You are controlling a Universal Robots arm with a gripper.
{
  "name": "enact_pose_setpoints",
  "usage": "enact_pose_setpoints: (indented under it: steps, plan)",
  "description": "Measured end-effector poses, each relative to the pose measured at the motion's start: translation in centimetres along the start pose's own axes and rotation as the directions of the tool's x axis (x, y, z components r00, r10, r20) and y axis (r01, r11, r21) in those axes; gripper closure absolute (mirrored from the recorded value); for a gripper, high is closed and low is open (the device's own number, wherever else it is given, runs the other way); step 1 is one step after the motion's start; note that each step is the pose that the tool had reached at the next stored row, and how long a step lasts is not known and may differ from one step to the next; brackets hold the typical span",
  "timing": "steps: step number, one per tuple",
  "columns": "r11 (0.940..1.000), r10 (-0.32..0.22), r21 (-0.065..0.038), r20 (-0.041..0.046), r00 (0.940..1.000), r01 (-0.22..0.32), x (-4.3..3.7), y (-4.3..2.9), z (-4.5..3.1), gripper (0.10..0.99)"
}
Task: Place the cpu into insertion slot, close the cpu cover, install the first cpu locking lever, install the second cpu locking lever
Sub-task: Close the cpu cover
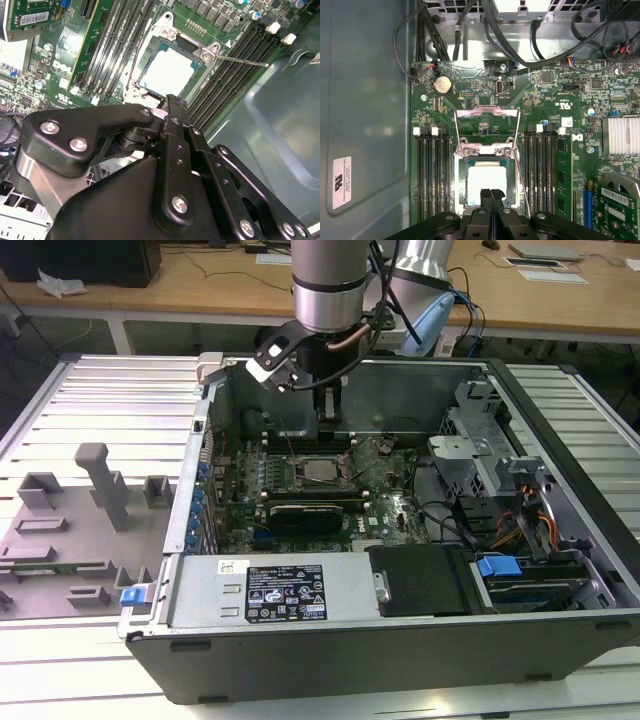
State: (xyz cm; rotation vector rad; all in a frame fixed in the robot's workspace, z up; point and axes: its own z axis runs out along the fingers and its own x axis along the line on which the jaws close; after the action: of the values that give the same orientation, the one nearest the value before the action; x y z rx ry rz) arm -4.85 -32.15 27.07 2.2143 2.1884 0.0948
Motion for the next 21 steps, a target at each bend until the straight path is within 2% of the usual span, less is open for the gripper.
enact_pose_setpoints:
  steps: [4,9,10,16,20,21]
  plan:
    - [1.0000,0.000,0.000,0.0003,1.0000,0.000,0.00,0.22,-0.01,0.980]
    - [1.0000,0.000,0.000,0.0000,1.0000,0.000,0.00,1.38,0.07,0.980]
    - [1.0000,0.000,0.000,0.0000,1.0000,0.000,0.00,1.86,0.10,0.980]
    - [1.0000,0.000,0.000,0.0001,1.0000,0.000,-0.05,3.66,0.21,0.980]
    - [1.0000,0.000,0.003,0.0001,1.0000,0.000,-0.16,7.00,0.42,0.980]
    - [1.0000,0.000,0.003,0.0001,1.0000,0.000,-0.17,7.40,0.44,0.980]
